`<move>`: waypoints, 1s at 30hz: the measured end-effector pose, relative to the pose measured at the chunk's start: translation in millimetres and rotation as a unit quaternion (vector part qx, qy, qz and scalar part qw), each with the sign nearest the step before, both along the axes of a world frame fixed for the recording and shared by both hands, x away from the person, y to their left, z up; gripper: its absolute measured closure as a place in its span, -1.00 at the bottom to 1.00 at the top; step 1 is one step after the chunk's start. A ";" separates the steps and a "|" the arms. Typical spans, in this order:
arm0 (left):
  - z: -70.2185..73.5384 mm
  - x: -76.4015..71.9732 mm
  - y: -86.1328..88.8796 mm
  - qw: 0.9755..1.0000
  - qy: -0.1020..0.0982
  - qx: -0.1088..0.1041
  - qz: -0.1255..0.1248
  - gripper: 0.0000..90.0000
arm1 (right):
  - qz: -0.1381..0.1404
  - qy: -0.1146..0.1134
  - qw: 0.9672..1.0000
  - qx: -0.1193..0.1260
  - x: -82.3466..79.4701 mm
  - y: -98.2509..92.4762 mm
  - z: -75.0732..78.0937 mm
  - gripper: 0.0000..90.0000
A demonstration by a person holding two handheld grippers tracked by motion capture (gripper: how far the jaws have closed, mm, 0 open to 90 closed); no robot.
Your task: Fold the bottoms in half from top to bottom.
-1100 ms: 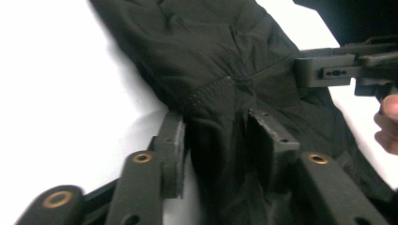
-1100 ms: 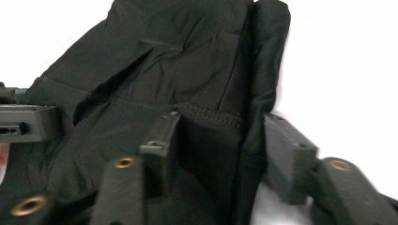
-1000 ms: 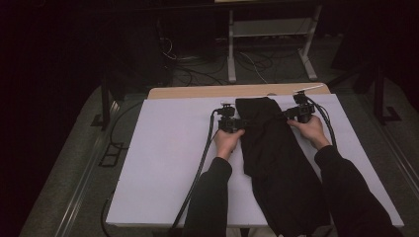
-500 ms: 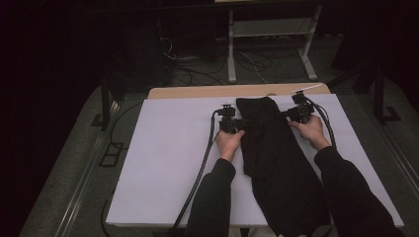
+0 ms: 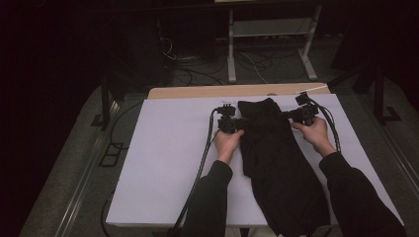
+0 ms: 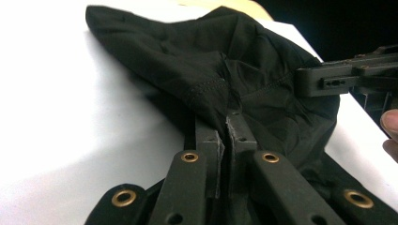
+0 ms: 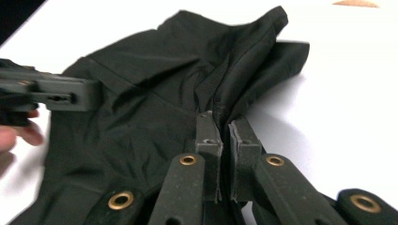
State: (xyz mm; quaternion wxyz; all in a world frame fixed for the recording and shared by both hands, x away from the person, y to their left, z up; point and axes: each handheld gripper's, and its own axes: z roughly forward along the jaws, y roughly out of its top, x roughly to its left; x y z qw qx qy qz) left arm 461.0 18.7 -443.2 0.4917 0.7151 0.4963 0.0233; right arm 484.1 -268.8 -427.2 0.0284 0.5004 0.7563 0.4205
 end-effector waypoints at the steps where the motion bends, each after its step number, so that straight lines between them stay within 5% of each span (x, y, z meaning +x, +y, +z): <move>1: 0.8 -2.0 0.4 1.000 -0.004 -0.005 -0.003 0.89 | 0.000 -0.002 1.000 0.011 -2.5 -2.1 1.2 0.85; 8: 3.8 -16.3 0.1 0.999 -0.021 -0.010 -0.036 0.89 | -0.010 -0.002 0.998 0.066 -25.9 -15.7 -1.6 0.85; 23: 22.1 -49.0 -5.6 0.997 -0.045 -0.001 -0.064 0.89 | 0.000 -0.031 0.999 0.045 -59.9 -22.0 1.3 0.85; 27: 28.6 -58.7 -8.7 0.995 -0.056 0.012 -0.084 0.89 | -0.006 -0.031 0.997 0.064 -68.7 -29.0 2.6 0.85; 30: 29.8 -64.2 -10.2 0.995 -0.053 0.002 -0.089 0.89 | -0.009 -0.031 0.997 0.074 -77.5 -33.5 4.0 0.85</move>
